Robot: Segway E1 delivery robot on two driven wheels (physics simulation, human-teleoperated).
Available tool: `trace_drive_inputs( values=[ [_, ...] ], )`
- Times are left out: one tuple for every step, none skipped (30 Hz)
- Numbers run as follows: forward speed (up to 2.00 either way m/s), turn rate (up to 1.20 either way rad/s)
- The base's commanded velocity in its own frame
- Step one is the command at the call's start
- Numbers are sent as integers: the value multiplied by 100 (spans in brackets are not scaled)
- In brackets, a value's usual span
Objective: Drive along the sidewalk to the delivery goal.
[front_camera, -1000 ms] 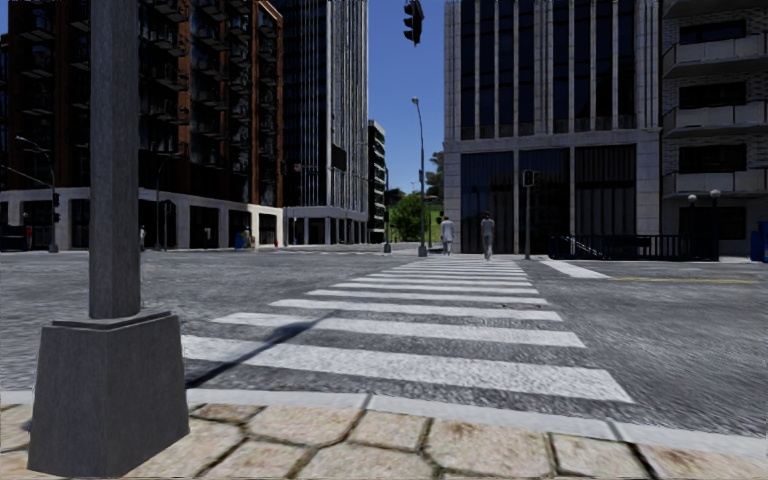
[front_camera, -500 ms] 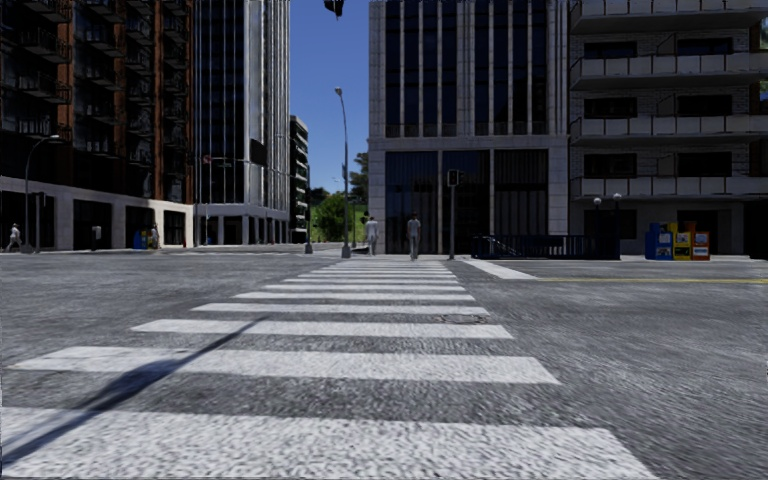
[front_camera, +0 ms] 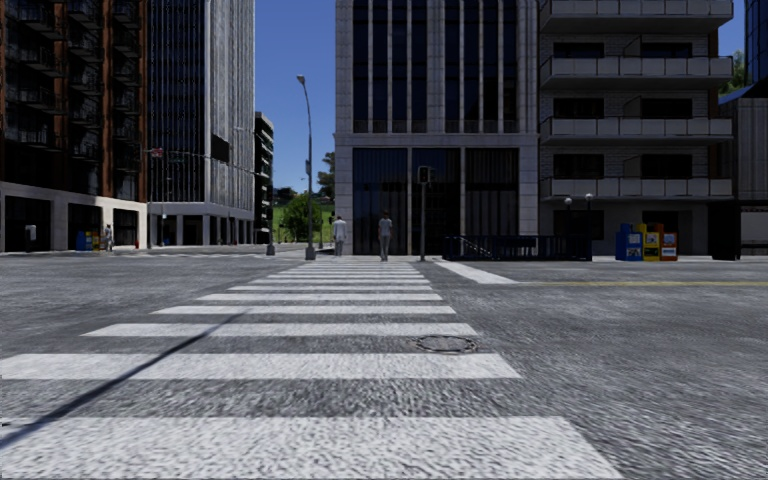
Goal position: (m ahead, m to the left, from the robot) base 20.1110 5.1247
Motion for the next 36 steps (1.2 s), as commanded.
trace_drive_inputs(
  values=[
    [191,0],
    [191,0],
    [191,0],
    [191,0],
    [192,0],
    [200,0],
    [200,0],
    [200,0],
    [200,0],
    [200,0],
    [200,0],
    [200,0],
    [200,0],
    [200,0],
    [200,0],
    [200,0],
    [200,0],
    [200,0],
    [200,0],
    [200,0],
    [200,0],
    [200,0],
    [200,0],
    [200,0],
    [200,0],
    [200,0],
    [200,0],
    [200,0],
    [200,0],
    [200,0],
    [200,0],
    [200,0],
    [200,0],
    [200,0],
    [200,0],
    [200,0]
  ],
)
